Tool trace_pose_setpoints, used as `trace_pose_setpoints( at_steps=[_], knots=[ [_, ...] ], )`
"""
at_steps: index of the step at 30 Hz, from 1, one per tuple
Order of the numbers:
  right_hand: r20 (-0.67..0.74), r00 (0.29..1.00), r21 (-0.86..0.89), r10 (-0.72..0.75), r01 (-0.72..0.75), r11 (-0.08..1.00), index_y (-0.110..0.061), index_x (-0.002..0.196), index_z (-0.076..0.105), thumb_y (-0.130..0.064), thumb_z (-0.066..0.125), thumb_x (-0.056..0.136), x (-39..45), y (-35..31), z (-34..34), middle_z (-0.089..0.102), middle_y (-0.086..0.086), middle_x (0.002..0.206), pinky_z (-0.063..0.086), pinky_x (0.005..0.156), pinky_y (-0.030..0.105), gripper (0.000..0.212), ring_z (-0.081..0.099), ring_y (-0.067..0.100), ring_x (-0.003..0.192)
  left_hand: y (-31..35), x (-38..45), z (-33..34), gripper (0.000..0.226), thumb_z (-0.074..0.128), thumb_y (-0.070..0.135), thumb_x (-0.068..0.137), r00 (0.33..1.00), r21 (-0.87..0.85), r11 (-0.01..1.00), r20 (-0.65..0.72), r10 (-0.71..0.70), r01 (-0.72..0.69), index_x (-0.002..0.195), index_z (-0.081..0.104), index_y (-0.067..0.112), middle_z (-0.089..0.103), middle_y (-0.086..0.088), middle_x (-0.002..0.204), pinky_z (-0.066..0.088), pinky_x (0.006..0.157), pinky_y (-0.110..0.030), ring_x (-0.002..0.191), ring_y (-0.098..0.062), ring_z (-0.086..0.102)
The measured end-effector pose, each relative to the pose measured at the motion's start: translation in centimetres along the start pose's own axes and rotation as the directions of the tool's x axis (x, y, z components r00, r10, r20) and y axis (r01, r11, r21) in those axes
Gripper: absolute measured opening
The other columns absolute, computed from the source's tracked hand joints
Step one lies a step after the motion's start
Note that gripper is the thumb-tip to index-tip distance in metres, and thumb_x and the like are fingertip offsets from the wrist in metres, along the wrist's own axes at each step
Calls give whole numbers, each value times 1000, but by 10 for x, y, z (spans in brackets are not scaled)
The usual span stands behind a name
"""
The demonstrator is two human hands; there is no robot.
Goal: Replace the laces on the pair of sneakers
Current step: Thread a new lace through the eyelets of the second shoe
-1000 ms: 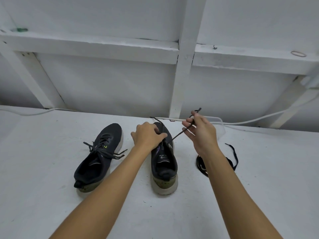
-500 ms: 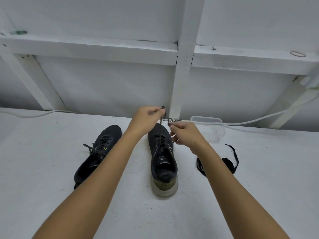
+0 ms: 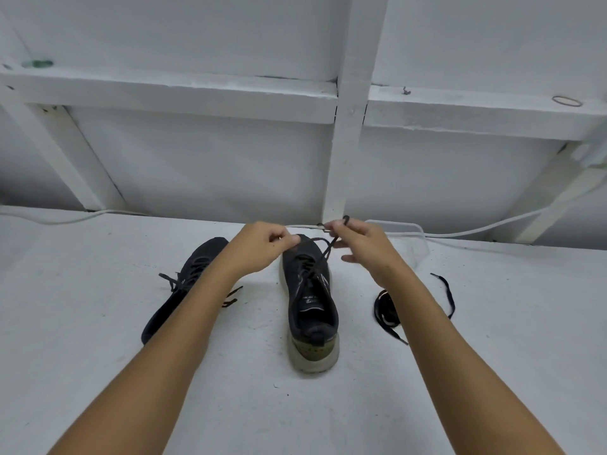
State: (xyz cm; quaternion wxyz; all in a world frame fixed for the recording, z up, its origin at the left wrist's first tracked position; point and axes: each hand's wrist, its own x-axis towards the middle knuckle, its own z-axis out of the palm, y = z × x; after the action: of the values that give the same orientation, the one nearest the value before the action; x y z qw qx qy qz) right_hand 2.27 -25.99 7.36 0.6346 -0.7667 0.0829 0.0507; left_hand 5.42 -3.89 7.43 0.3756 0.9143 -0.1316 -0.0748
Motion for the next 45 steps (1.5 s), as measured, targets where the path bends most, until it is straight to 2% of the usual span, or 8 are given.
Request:
trace_pose_setpoints(
  at_steps=[7,10,14,23,32,36,40,45],
  knots=[
    [-388,921,360,36,115,926,-22,88,62,-29,50,104,4,0,-38,71,-3,86,50,70,31,22,66,13,79,-24,-13,-25,31,56,42,99,970,34,997,-237,-59,69,83,73,23,62,-3,69,37,57,-21,59,-9,49],
    [-532,841,-40,102,-145,989,-14,81,65,-35,52,96,12,17,-57,75,3,76,51,67,32,29,67,19,71,-31,-16,-33,31,55,43,100,962,23,995,-257,-90,100,84,72,23,63,-6,72,38,59,-25,65,-16,54],
    [-445,888,-730,113,-433,530,-10,79,65,-55,56,95,9,27,-59,66,-2,66,37,57,28,49,59,20,70,-32,-20,-28,31,55,45,99,975,-7,996,-205,-85,86,81,72,27,55,6,58,37,58,-28,55,-8,47],
    [237,946,-550,-222,319,772,-34,128,68,-34,76,90,-3,-8,18,63,-17,123,42,80,18,39,56,-7,80,0,-20,-9,30,57,45,98,998,-69,997,-58,18,-22,80,73,27,37,12,51,29,48,-18,49,-8,33],
    [-246,960,-585,-135,-36,810,-24,97,75,-26,65,96,21,7,1,73,-2,90,49,77,31,11,68,24,96,-27,-24,-22,24,55,44,99,999,-21,1000,46,-20,21,85,72,34,52,3,68,41,68,-31,65,-13,47],
    [3,979,-649,-203,157,745,-27,137,63,-28,74,91,16,9,5,61,-6,137,47,98,33,47,63,19,108,-21,-23,-15,23,55,39,100,999,-17,1000,43,-6,7,86,71,34,45,11,60,33,55,-21,52,-5,36],
    [207,929,-606,-307,368,705,-31,113,76,-26,73,91,9,3,27,68,-16,104,45,78,25,23,56,-4,78,-7,-17,-5,22,55,39,100,997,-72,996,63,52,-48,89,73,34,49,15,59,37,59,-24,55,-5,40],
    [2,966,-702,-258,185,688,-31,103,78,-30,63,97,12,3,23,74,-8,95,37,63,27,16,56,13,82,-19,-19,-7,20,51,31,103,984,-57,998,177,11,-1,102,71,36,69,16,78,43,67,-24,65,-4,56]
  ],
)
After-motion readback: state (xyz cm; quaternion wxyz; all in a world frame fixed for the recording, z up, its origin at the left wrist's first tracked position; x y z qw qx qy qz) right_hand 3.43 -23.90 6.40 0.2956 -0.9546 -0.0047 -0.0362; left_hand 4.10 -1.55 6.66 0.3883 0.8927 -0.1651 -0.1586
